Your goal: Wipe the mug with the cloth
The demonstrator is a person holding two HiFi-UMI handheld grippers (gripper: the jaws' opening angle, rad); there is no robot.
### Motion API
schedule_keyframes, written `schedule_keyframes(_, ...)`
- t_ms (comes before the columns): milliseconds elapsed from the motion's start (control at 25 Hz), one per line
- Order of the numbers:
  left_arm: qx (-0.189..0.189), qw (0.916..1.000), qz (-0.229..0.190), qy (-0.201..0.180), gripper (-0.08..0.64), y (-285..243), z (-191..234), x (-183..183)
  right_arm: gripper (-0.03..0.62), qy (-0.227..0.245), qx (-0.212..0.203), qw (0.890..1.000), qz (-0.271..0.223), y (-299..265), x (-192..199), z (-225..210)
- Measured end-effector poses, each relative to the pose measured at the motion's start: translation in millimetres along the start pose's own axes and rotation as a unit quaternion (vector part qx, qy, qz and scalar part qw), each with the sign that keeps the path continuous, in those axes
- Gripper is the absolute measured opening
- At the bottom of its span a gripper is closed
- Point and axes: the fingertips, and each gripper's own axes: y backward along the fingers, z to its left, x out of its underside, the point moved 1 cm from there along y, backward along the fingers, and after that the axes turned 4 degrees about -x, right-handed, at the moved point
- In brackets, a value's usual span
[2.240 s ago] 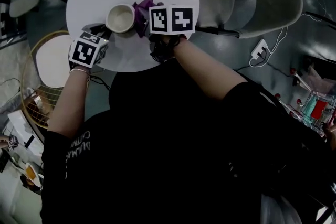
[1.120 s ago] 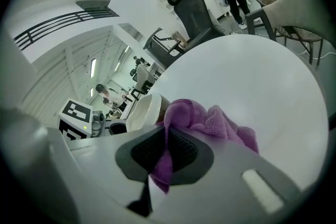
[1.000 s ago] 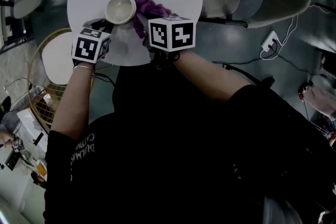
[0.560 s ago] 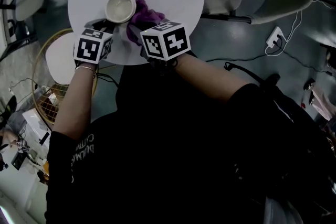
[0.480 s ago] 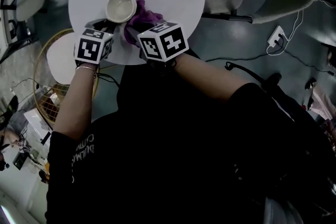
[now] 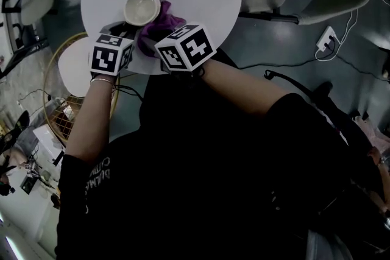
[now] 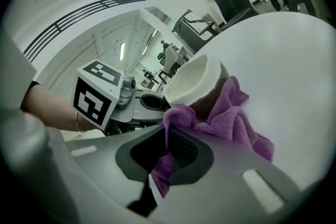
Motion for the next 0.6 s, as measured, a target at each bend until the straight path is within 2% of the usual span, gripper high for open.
schedule_keyframes(360,-0.001,0.9999,0.011,0.004,0.072,-2,-1,1,0.023,0.0,-0.04,0.999,0.017,-12,3,9)
schedule_keyframes(600,0.013,0.9998,0.014,0.007,0.071,-3,-2,1,0.023,-0.001,-0.047,0.999,0.022,-19,3,11)
